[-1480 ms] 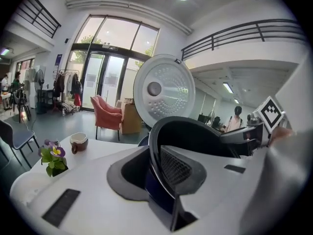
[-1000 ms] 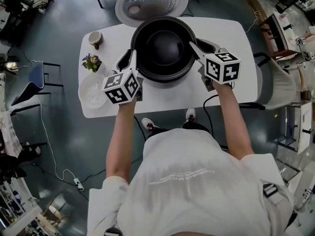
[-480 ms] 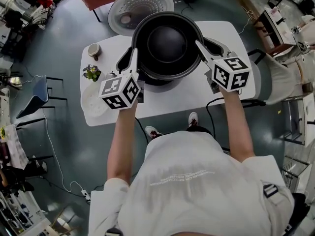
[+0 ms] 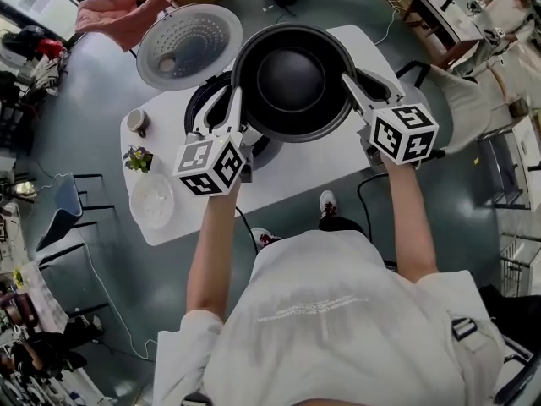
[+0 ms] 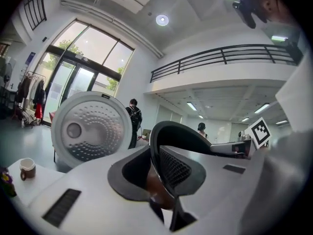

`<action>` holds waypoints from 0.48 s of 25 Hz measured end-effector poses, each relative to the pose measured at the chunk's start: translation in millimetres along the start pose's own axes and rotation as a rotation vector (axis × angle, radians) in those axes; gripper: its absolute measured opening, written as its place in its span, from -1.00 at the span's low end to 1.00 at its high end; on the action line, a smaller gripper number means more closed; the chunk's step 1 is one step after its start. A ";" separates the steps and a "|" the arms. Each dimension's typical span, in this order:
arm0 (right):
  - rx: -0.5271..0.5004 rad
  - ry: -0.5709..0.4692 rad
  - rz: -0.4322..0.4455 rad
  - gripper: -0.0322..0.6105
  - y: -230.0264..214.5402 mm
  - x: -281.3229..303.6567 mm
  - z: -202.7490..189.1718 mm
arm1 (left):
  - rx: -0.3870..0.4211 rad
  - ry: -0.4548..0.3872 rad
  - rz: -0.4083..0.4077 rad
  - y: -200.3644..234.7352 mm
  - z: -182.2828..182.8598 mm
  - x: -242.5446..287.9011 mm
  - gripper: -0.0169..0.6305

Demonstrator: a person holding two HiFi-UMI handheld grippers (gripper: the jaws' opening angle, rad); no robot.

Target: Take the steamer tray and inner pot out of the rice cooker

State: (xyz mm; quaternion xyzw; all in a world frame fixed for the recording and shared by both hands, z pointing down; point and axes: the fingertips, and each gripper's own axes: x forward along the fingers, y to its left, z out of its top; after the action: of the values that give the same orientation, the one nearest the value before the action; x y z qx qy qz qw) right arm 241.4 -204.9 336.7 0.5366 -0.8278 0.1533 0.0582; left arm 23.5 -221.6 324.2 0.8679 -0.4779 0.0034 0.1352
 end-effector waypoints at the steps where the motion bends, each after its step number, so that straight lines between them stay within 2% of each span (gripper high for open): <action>1: 0.008 0.001 -0.020 -0.59 -11.0 -6.9 -2.8 | 0.001 0.004 -0.020 -10.0 -3.3 7.4 -0.73; 6: 0.051 0.021 -0.108 -0.59 -64.5 -38.3 -20.8 | -0.013 0.061 -0.107 -54.9 -29.3 47.4 -0.73; 12: 0.105 0.070 -0.170 -0.59 -130.6 -62.0 -50.9 | -0.038 0.148 -0.147 -100.9 -73.2 95.4 -0.73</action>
State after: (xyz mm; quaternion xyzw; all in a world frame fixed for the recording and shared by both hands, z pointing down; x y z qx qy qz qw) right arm 382.1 -184.2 393.7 0.6015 -0.7675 0.2096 0.0717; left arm 168.2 -232.1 384.2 0.8953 -0.4016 0.0482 0.1866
